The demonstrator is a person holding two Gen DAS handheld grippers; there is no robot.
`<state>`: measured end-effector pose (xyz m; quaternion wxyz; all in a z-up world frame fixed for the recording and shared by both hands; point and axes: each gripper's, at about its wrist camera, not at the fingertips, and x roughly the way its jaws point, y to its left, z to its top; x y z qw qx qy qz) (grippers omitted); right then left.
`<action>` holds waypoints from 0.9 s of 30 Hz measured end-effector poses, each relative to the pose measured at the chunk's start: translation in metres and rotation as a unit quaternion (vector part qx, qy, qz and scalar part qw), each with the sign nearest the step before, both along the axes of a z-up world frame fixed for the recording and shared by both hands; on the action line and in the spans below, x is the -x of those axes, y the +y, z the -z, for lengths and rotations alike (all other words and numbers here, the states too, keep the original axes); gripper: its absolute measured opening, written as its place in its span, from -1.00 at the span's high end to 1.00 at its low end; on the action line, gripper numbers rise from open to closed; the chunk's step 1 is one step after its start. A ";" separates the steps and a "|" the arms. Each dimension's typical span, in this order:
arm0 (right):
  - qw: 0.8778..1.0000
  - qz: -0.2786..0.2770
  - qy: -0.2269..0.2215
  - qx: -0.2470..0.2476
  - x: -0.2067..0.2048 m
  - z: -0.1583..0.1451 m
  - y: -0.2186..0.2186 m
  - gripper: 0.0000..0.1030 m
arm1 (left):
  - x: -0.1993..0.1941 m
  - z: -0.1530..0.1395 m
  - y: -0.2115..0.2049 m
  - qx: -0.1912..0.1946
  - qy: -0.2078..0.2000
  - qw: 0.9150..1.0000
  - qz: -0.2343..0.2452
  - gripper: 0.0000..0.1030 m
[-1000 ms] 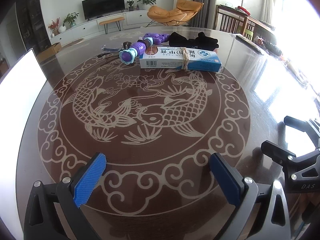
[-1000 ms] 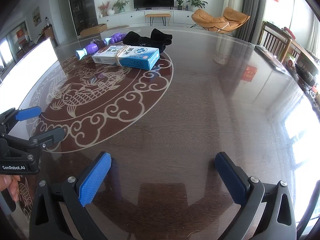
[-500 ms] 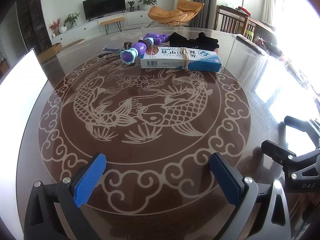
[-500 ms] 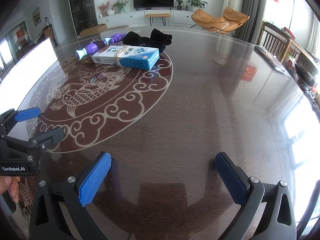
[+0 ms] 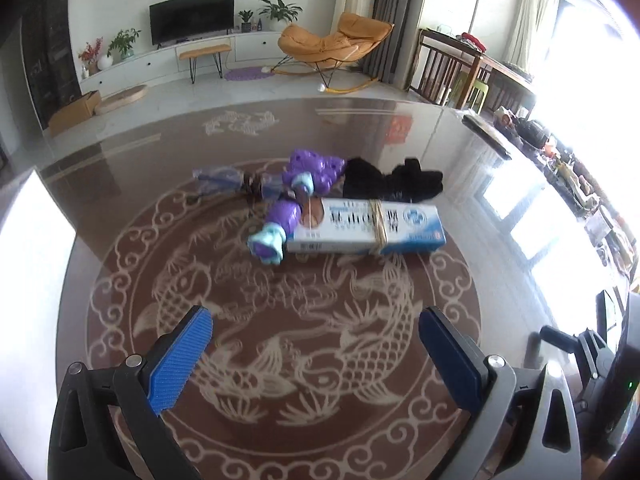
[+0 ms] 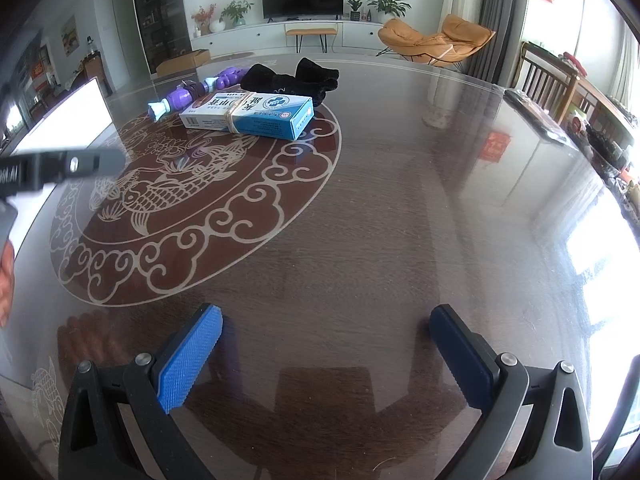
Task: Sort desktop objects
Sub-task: 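Grasp the purple butterfly toy wand with the left gripper and lift it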
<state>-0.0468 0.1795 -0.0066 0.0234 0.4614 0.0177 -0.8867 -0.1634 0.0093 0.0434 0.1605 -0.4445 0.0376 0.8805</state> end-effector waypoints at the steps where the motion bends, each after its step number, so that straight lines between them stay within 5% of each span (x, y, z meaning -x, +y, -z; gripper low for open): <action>1: 1.000 0.000 0.000 0.000 0.000 0.000 0.000 -1.00 | 0.015 -0.005 0.004 0.011 0.004 1.000 0.003 -1.00; 8: 1.000 0.000 0.000 0.000 0.000 0.000 0.000 -1.00 | 0.098 0.015 0.034 0.061 -0.035 0.997 0.015 -1.00; 11: 1.000 0.000 0.000 0.000 0.000 0.000 0.000 -1.00 | 0.116 0.029 0.036 0.045 -0.058 0.997 0.007 -0.99; 14: 1.000 0.000 0.000 0.000 0.000 0.000 0.000 -1.00 | 0.125 0.035 0.032 0.002 -0.074 0.997 0.005 -0.36; 16: 1.000 0.000 0.000 0.000 0.000 0.000 0.000 -1.00 | 0.127 0.038 0.030 0.007 -0.072 0.997 -0.004 0.30; 19: 1.000 0.000 0.000 0.000 0.001 0.000 0.000 -1.00 | 0.118 0.040 0.021 0.002 -0.068 0.997 -0.020 0.55; 27: 1.000 0.001 0.000 0.000 0.001 0.001 0.000 -1.00 | 0.024 0.036 -0.027 -0.016 -0.044 0.998 -0.032 0.57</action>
